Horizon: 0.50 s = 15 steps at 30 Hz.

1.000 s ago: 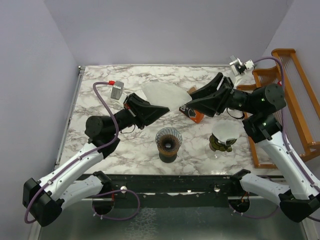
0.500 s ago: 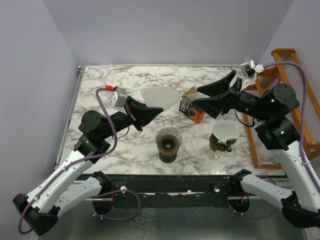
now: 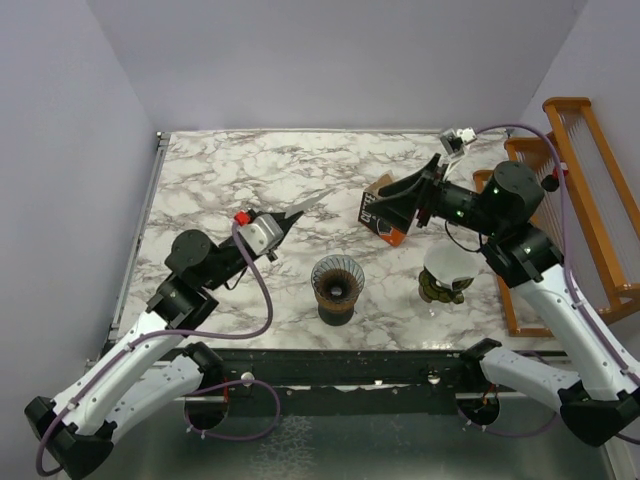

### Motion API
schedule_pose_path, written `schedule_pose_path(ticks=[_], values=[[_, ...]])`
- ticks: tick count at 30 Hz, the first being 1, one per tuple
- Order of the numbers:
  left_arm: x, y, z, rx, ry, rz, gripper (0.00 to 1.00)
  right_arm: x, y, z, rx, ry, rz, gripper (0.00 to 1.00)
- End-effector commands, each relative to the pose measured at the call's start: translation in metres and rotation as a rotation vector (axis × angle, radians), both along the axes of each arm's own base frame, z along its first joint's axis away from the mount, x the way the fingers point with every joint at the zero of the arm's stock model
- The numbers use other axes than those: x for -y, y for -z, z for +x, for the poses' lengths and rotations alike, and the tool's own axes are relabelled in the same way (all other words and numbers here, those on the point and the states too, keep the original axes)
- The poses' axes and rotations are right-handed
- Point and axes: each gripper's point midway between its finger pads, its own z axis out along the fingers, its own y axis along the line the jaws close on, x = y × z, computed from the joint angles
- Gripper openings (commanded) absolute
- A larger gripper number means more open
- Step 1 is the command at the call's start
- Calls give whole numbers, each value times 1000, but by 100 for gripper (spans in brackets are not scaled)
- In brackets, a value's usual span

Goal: Place the coffee filter in the dripper
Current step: Pick up the coffee filter from the coffee filter holder.

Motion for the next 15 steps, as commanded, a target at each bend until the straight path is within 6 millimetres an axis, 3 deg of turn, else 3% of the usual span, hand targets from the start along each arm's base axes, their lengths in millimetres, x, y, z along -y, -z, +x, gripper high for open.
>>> schedule_pose_path(ticks=[1, 9, 15], values=[[-7, 16, 19, 195, -86, 197, 0, -10, 8, 9, -85, -11, 24, 74], [-6, 14, 32, 539, -143, 398, 0, -24, 11, 5, -199, -38, 178, 71], [-6, 11, 42, 631, -191, 444, 0, -41, 10, -1, -299, -50, 262, 71]])
